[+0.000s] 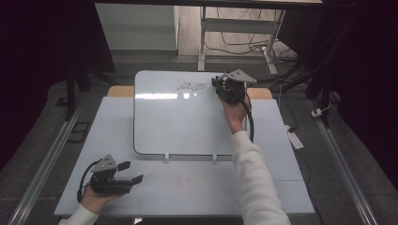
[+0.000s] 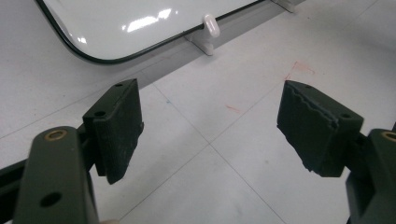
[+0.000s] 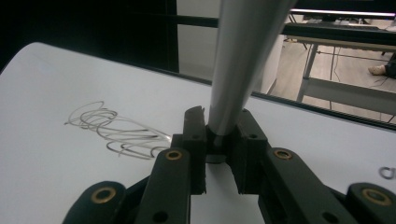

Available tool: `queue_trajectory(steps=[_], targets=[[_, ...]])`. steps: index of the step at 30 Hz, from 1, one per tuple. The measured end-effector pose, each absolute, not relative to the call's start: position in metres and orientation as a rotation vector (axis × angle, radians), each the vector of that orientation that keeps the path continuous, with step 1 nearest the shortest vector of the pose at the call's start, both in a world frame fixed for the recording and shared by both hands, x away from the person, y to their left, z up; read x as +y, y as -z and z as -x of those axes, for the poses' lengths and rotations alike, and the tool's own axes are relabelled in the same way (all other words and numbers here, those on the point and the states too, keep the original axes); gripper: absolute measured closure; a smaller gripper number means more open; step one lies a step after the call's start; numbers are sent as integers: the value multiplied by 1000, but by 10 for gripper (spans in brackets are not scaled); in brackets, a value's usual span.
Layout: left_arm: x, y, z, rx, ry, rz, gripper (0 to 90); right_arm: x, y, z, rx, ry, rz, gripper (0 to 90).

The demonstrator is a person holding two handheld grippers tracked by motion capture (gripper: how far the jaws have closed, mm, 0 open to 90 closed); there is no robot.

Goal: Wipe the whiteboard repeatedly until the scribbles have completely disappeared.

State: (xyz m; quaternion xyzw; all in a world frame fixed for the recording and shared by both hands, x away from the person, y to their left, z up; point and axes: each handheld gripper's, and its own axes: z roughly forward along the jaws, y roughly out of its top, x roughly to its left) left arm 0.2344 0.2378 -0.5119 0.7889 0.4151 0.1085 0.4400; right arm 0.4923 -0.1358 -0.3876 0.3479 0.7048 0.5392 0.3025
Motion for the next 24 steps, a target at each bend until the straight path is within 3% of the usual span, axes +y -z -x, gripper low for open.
queue_trajectory(steps=[16,24], targets=[[238,513,-236,1034,-264,-1962,227,-112,398,-483,1996,-1421,-780,771],[238,511,-235,1028,-271,-1961,227,-124,387,-495,1913,-1434,-863,771]])
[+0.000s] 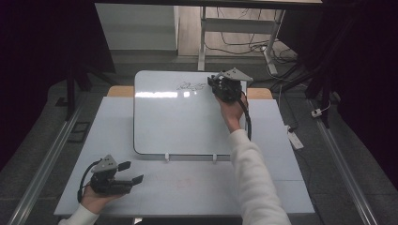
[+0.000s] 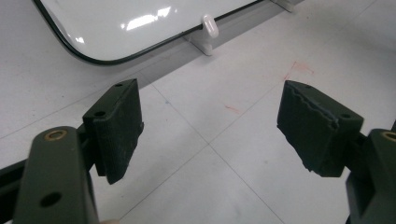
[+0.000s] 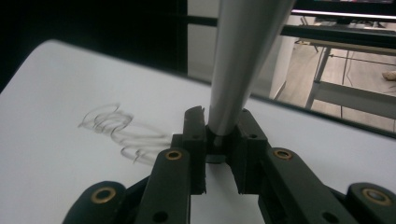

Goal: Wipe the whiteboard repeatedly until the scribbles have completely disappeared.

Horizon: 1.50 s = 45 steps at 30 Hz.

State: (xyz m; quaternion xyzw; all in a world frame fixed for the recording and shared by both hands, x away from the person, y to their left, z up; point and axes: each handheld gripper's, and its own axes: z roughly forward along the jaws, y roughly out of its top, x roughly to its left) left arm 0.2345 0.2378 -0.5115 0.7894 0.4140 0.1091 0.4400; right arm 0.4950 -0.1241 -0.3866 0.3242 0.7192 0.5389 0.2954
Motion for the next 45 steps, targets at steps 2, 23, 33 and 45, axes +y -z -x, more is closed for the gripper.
queue_trajectory(steps=[2,23,33,45], targets=[[238,513,-236,1031,-267,-1965,227,-116,393,-489,1980,-1434,-798,771],[236,512,-234,1024,-271,-1969,226,-114,387,-494,1930,-1405,-819,772],[237,511,-234,1027,-273,-1966,224,-98,394,-486,2002,-1386,-740,772],[238,512,-235,1027,-270,-1964,224,-91,398,-484,2041,-1420,-725,772]])
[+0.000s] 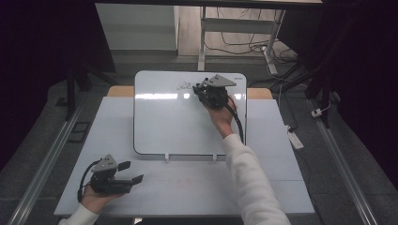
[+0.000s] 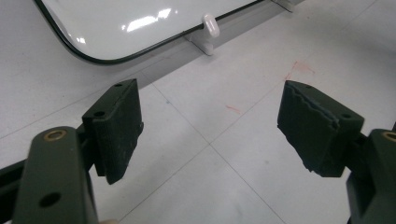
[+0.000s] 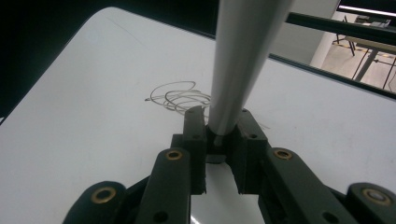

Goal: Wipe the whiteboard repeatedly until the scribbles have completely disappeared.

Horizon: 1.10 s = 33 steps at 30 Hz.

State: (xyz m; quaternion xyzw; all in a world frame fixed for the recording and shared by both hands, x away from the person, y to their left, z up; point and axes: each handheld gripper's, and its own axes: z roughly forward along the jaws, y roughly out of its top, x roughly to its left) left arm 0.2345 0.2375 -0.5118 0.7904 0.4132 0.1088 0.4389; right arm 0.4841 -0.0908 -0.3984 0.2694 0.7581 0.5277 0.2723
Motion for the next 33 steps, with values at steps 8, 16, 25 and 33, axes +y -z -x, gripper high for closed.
queue_trajectory(steps=[8,16,25,33], targets=[[238,512,-235,1027,-268,-1963,224,-102,388,-494,1954,-1436,-812,771],[237,512,-234,1028,-271,-1965,224,-86,398,-482,2010,-1384,-718,772],[239,512,-235,1029,-269,-1960,224,-83,400,-481,2046,-1392,-700,772],[240,512,-235,1031,-271,-1959,224,-99,386,-497,1924,-1426,-819,771]])
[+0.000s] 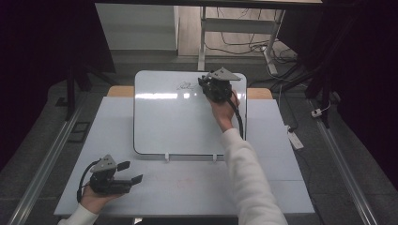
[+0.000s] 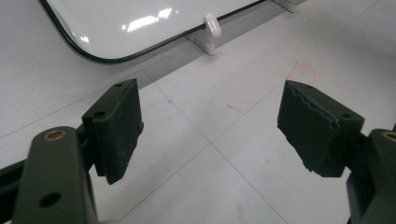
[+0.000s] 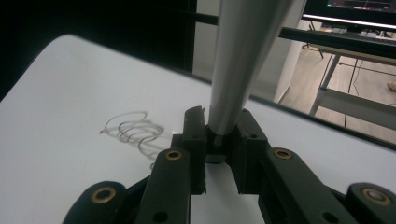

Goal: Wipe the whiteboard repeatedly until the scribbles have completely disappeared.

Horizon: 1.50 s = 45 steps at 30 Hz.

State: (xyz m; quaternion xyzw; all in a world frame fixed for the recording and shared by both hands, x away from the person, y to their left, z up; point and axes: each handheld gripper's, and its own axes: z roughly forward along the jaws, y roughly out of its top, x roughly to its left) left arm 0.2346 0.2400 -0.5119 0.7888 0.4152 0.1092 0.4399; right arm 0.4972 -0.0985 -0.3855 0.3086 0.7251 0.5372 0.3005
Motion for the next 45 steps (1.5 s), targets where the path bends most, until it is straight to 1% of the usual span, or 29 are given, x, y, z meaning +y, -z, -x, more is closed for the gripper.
queue_trajectory(steps=[6,12,18,24,30,37,43,45], targets=[[240,513,-235,1033,-269,-1961,224,-73,403,-479,2049,-1388,-657,772],[241,512,-234,1038,-274,-1953,224,-87,387,-497,1944,-1425,-796,771],[242,513,-236,1037,-267,-1954,224,-70,403,-480,2044,-1404,-669,771],[241,512,-234,1038,-272,-1951,224,-80,386,-496,1944,-1427,-785,771],[243,513,-235,1036,-268,-1954,224,-62,399,-483,2049,-1394,-652,772],[243,512,-234,1037,-273,-1947,224,-73,385,-499,1944,-1424,-769,772],[244,512,-234,1037,-271,-1951,224,-58,398,-485,2052,-1407,-656,772],[243,511,-234,1038,-273,-1950,224,-57,398,-486,2053,-1406,-658,772]])
